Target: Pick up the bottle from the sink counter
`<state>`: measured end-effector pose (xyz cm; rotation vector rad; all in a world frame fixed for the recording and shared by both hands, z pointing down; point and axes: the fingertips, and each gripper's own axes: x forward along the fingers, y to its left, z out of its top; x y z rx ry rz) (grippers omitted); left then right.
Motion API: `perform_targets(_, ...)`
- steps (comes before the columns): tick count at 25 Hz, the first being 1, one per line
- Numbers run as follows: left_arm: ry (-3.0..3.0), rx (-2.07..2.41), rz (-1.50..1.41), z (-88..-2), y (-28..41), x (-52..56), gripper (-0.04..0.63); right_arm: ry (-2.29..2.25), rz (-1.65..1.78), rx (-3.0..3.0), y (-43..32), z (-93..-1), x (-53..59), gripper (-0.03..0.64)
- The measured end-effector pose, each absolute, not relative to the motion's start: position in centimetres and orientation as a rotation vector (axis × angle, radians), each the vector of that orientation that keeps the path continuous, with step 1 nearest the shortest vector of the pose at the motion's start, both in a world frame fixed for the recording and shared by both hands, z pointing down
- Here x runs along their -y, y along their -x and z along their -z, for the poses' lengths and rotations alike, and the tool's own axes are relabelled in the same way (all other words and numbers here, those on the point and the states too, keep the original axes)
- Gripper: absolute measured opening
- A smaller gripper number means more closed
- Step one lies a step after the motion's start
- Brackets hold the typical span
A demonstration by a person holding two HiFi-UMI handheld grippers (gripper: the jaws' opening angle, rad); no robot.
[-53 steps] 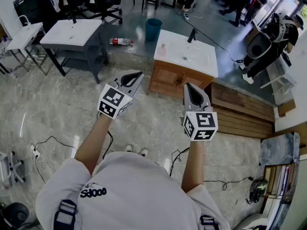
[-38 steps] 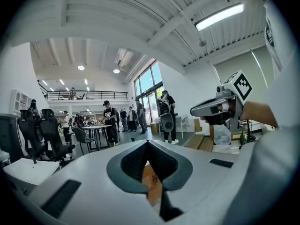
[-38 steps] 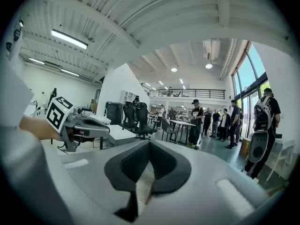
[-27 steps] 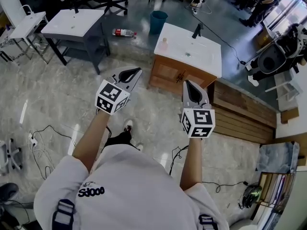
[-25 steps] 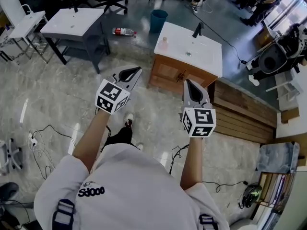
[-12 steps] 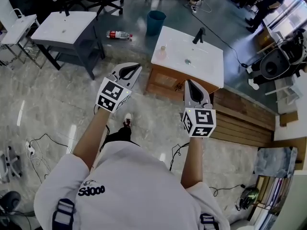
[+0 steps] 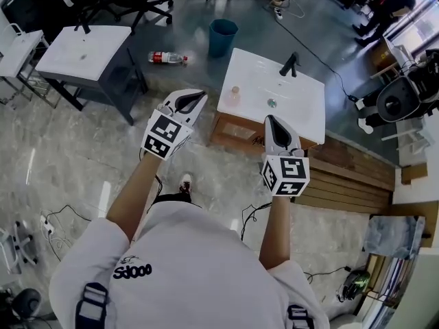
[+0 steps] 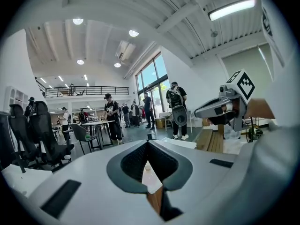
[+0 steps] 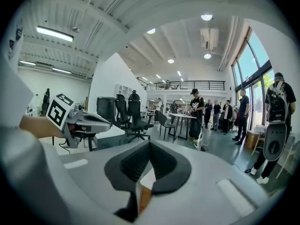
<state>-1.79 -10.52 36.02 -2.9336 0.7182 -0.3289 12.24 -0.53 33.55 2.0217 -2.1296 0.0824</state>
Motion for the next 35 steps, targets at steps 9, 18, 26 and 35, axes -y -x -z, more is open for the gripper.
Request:
perform_targets(9,2.959,-0.666,0.365,-37.3,-0.7,16.9,0.006,-2.042,-0.143,2.110,-14.1,-34.6,7.0,0.011)
perform_targets(18,2.985,-0.639,0.398,-39.3,-1.9,21.2,0.006,-1.979,-0.182,2.134,-14.4,-37.0,12.3,0.050)
perform_targets(26,2.993,-0.728,0.454,-41.8,-2.6,21.9,0.006,-1.846,-0.212,2.219,-15.4,-39.5,15.0,0.116)
perform_targets(35,3.024,-0.950,0.540,-45.4,-2.3,21.7,0.006,-1.573,-0.310,2.262,-16.1,-45.6,17.8,0.199)
